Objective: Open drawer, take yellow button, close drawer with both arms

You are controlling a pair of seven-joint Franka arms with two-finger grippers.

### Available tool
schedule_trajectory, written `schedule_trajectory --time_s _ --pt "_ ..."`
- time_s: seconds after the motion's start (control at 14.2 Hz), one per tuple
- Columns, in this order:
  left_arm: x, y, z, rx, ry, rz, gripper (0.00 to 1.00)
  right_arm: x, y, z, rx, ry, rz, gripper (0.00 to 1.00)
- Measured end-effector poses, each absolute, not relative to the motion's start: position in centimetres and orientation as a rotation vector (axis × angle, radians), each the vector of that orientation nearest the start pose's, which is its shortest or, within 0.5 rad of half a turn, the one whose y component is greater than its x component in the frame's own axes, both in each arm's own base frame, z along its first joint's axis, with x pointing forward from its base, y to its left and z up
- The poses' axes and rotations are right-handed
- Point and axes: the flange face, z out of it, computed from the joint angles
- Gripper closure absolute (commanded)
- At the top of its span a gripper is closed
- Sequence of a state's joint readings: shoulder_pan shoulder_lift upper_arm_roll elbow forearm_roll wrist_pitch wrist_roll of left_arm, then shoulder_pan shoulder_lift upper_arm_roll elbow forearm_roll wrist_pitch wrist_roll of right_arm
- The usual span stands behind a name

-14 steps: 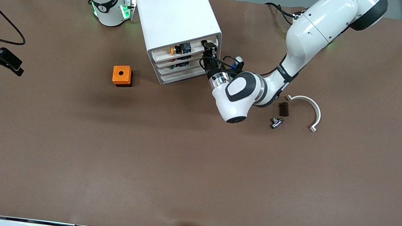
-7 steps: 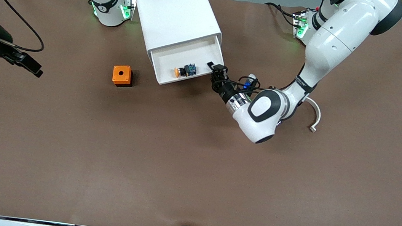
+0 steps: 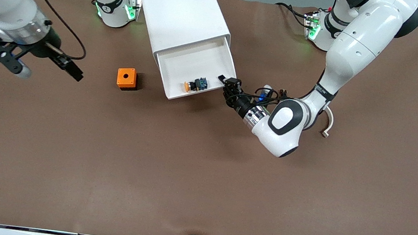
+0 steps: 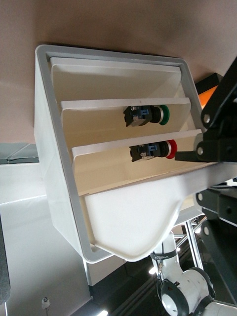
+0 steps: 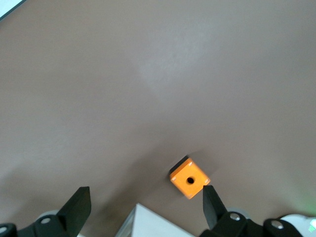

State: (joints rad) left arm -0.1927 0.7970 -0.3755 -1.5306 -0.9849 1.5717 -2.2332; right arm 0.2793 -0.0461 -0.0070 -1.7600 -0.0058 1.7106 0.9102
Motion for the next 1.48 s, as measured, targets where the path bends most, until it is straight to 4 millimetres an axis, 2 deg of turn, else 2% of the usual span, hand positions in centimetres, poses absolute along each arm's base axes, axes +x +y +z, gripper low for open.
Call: schedule_trajectory --time_s 0.14,0.21,0.35,0.49,0.77,0.84,1.19,1.48 --pt "53.0 -39.2 23.8 1.378 2.412 -2.186 0.14 51.6 18.3 57.2 -2.958 1.076 -0.002 0.0" --pt "53.1 -39.1 23.8 1.374 2.412 -2.18 0.0 50.9 20.1 57.2 -2.941 1.121 -0.003 0.0" --pt "53.6 -38.8 23.5 1.387 2.371 -2.156 0.0 49.5 23.5 57.2 -2.908 1.198 -0.006 0.0" --pt "54.5 -38.1 23.9 1.458 2.23 -2.114 0.0 48.3 26.5 56.9 -2.877 1.263 -0.012 0.0" --pt "56.9 -36.9 26.5 1.611 1.875 -2.016 0.0 46.9 31.8 54.8 -2.808 1.382 -0.022 0.0" --pt "57.7 -36.3 27.5 1.662 1.741 -1.968 0.0 46.3 33.9 53.7 -2.789 1.418 -0.023 0.0" --pt "61.2 -32.1 31.3 1.988 1.303 -1.578 0.0 44.3 40.4 49.0 -2.752 1.522 -0.102 0.0" --pt "61.4 -31.3 34.8 2.322 1.037 -1.266 0.0 43.0 44.6 44.7 -2.726 1.58 -0.184 0.0"
